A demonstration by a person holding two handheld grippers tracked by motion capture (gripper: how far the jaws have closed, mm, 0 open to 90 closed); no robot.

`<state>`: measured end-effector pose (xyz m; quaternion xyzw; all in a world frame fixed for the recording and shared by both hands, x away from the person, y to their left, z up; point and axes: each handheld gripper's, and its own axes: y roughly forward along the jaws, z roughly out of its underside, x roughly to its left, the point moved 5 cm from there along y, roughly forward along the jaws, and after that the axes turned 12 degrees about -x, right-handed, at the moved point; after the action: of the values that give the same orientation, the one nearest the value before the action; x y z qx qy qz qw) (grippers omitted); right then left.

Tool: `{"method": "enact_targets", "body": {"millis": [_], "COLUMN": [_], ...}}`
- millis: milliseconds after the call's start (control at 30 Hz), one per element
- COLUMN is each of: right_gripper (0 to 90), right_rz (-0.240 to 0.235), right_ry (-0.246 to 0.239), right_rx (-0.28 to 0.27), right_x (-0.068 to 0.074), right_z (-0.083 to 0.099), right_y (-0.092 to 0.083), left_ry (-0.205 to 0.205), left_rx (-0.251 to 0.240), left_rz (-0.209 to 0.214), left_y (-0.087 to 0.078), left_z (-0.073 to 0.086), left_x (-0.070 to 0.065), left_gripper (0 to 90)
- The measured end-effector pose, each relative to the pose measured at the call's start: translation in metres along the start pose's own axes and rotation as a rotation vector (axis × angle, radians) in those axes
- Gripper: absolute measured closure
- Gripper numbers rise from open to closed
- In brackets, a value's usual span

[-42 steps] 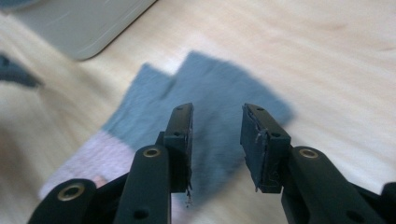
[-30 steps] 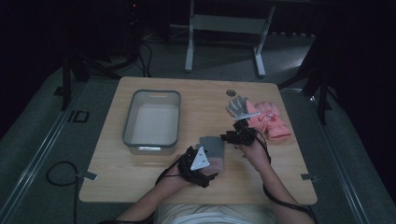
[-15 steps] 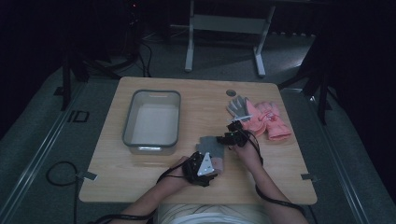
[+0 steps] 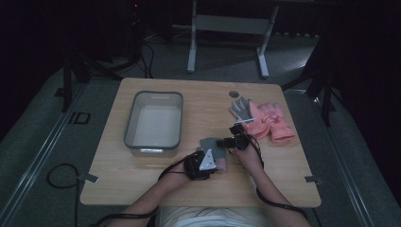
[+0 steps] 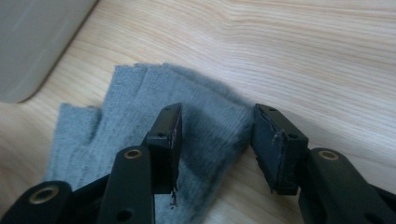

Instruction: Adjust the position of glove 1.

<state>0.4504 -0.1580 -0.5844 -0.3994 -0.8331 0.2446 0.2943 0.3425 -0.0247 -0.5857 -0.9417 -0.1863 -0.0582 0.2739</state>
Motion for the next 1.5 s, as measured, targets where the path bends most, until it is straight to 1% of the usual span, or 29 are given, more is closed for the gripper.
{"method": "enact_targets", "body": {"millis": [33, 67, 100, 167, 200, 233, 300, 333, 367, 400, 467, 533, 633, 667, 700, 767, 800, 867, 1000, 1033, 1100, 1167, 1200, 1300, 1367, 1400, 1433, 1467, 1500], "right_gripper": [53.6, 55.6, 57.9, 60.7, 62.4, 64.2, 69.7, 71.3, 72.2, 72.6, 72.9, 73.1, 73.3, 73.4, 73.5, 73.6, 73.6, 73.7, 73.7, 73.7, 73.7, 73.7, 73.8, 73.7, 73.7, 73.7, 73.7, 73.7, 73.7], "right_rz": [0.000, -0.032, -0.046, -0.091, -0.097, -0.102, -0.114, -0.109, -0.102, -0.098, -0.100, -0.120, -0.129, -0.141, -0.148, -0.157, -0.157, -0.165, -0.187, -0.191, -0.191, -0.194, -0.197, -0.194, -0.185, -0.184, -0.183, -0.183, -0.182], "right_ry": [0.000, 0.027, 0.030, 0.059, 0.050, 0.034, 0.027, 0.005, -0.014, -0.029, -0.058, -0.053, -0.062, -0.073, -0.078, -0.093, -0.093, -0.101, -0.090, -0.089, -0.096, -0.096, -0.095, -0.110, -0.122, -0.125, -0.127, -0.126, -0.126], "right_rx": [0.000, 0.005, 0.011, 0.028, 0.027, 0.026, 0.027, 0.026, 0.025, 0.021, 0.012, 0.001, -0.008, -0.020, -0.023, -0.034, -0.034, -0.052, -0.074, -0.081, -0.091, -0.105, -0.112, -0.132, -0.143, -0.145, -0.151, -0.153, -0.154], "right_x": [0.000, 0.001, 0.002, 0.006, 0.009, 0.012, 0.017, 0.019, 0.021, 0.022, 0.024, 0.024, 0.024, 0.025, 0.025, 0.027, 0.027, 0.028, 0.029, 0.029, 0.030, 0.030, 0.031, 0.034, 0.037, 0.039, 0.040, 0.041, 0.042], "right_z": [0.000, -0.001, -0.001, -0.001, 0.000, 0.000, 0.000, -0.001, -0.002, -0.003, -0.006, -0.008, -0.011, -0.014, -0.015, -0.017, -0.017, -0.021, -0.027, -0.029, -0.033, -0.039, -0.043, -0.053, -0.060, -0.063, -0.067, -0.070, -0.072], "right_y": [0.000, 0.002, 0.003, 0.005, 0.007, 0.009, 0.011, 0.011, 0.010, 0.009, 0.005, 0.001, -0.004, -0.009, -0.011, -0.016, -0.016, -0.022, -0.029, -0.030, -0.033, -0.036, -0.038, -0.041, -0.043, -0.043, -0.043, -0.043, -0.043], "left_ry": [0.000, -0.016, -0.020, -0.030, -0.030, -0.040, -0.050, -0.053, -0.053, -0.048, -0.038, -0.042, -0.039, -0.037, -0.027, -0.025, -0.025, -0.010, 0.005, 0.018, 0.029, 0.047, 0.049, 0.059, 0.065, 0.072, 0.072, 0.080, 0.085], "left_rx": [0.000, 0.001, 0.001, 0.007, 0.007, 0.013, 0.024, 0.034, 0.034, 0.053, 0.069, 0.071, 0.071, 0.070, 0.079, 0.090, 0.090, 0.100, 0.105, 0.107, 0.097, 0.097, 0.088, 0.089, 0.096, 0.103, 0.103, 0.115, 0.116], "left_rz": [0.000, 0.019, 0.029, 0.044, 0.044, 0.053, 0.057, 0.059, 0.059, 0.063, 0.071, 0.084, 0.091, 0.096, 0.105, 0.119, 0.119, 0.127, 0.143, 0.142, 0.140, 0.134, 0.129, 0.125, 0.120, 0.114, 0.114, 0.108, 0.105], "left_y": [0.000, 0.000, 0.000, 0.000, 0.000, -0.001, -0.001, -0.001, -0.001, -0.002, -0.004, -0.006, -0.009, -0.010, -0.012, -0.016, -0.016, -0.020, -0.027, -0.029, -0.033, -0.037, -0.039, -0.045, -0.049, -0.052, -0.052, -0.056, -0.058], "left_z": [0.000, 0.000, 0.000, 0.000, 0.000, -0.001, -0.002, -0.003, -0.003, -0.005, -0.006, -0.008, -0.009, -0.011, -0.014, -0.019, -0.019, -0.026, -0.035, -0.037, -0.041, -0.044, -0.046, -0.053, -0.056, -0.059, -0.059, -0.061, -0.063], "left_x": [0.000, 0.003, 0.004, 0.005, 0.005, 0.007, 0.008, 0.008, 0.008, 0.009, 0.009, 0.011, 0.014, 0.015, 0.016, 0.018, 0.018, 0.021, 0.027, 0.029, 0.032, 0.037, 0.039, 0.047, 0.053, 0.056, 0.056, 0.061, 0.063], "left_gripper": [67.7, 68.3, 68.8, 69.4, 69.8, 70.0, 70.3, 70.4, 70.5, 70.7, 70.9, 71.0, 71.1, 71.1, 71.1, 71.0, 71.0, 71.0, 71.1, 71.0, 71.0, 71.0, 71.0, 71.0, 71.0, 71.0, 71.0, 71.0, 71.0]}}
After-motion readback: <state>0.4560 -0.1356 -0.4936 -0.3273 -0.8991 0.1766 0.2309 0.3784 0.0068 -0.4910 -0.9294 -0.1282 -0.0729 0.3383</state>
